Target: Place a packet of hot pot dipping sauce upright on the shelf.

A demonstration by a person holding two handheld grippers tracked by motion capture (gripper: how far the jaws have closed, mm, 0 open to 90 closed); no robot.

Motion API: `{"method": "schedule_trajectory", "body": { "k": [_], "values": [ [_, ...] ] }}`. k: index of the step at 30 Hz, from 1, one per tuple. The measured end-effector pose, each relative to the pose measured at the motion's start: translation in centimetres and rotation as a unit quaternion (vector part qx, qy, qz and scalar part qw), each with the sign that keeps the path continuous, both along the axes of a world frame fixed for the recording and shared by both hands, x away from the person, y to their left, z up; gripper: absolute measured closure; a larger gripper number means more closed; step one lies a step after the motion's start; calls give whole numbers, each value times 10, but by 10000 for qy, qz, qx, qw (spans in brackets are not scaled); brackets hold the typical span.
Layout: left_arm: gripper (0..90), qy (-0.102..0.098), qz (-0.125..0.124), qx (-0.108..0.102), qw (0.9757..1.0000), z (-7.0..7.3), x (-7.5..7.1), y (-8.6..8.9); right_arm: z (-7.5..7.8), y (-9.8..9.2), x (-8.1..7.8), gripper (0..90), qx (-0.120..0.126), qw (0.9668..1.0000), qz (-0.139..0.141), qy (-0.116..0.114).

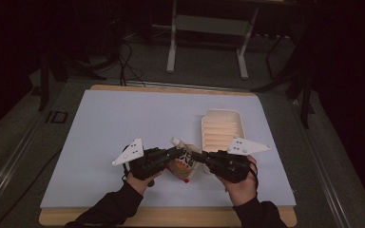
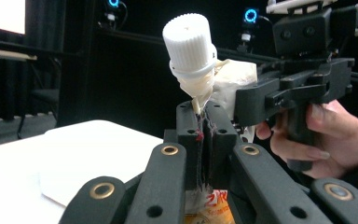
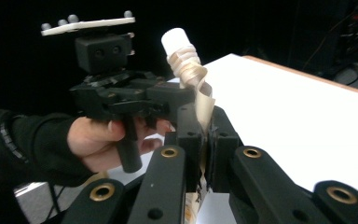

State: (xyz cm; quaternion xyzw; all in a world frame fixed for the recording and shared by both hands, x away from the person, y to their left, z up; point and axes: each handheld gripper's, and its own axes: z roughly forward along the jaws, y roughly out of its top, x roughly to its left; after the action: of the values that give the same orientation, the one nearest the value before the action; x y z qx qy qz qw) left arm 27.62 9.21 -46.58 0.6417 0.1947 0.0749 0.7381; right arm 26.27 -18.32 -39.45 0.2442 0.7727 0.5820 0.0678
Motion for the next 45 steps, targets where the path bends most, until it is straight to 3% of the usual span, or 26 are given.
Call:
{"method": "schedule_trajectory", "body": {
  "k": [5,7,10,14,16,20,23,24,26,29,33,36,42,45],
  "values": [
    [856,-38,-97,11,9999,3,2,0,6,-1,1,879,-92,9999,116,-84],
    [834,-100,-145,124,9998,6,3,1,9,-2,1,881,-109,9998,157,-114],
    [773,3,-153,247,9996,11,5,4,13,-3,2,882,-153,9995,203,-189],
    [548,41,-77,305,9995,19,3,7,17,-5,4,882,-131,9994,251,-217],
    [370,92,-26,357,9993,24,1,10,19,-7,6,882,-122,9992,289,-259],
    [156,153,283,926,9952,27,-2,15,24,-14,12,882,-98,9994,278,-194],
    [96,429,292,1159,9919,25,-2,22,28,-20,17,882,-154,9993,265,-215],
    [79,620,273,1315,9890,24,-2,25,29,-22,19,881,-175,9993,267,-215],
    [75,644,329,1367,9880,21,-5,30,33,-27,23,881,-187,9993,227,-251],
    [28,824,591,1697,9803,17,-10,34,38,-35,31,881,-162,9992,211,-299],
    [21,1160,736,1755,9749,7,-16,45,43,-46,41,880,-165,9989,230,-371],
    [17,1202,921,1861,9708,-1,-19,53,45,-54,50,879,-256,9984,270,-435],
    [17,1395,1087,1711,9693,-17,-21,69,48,-71,71,878,-406,9965,524,-506],
    [17,1378,1133,1655,9699,-19,-21,73,50,-78,81,877,-449,9959,635,-455]
  ]
}}
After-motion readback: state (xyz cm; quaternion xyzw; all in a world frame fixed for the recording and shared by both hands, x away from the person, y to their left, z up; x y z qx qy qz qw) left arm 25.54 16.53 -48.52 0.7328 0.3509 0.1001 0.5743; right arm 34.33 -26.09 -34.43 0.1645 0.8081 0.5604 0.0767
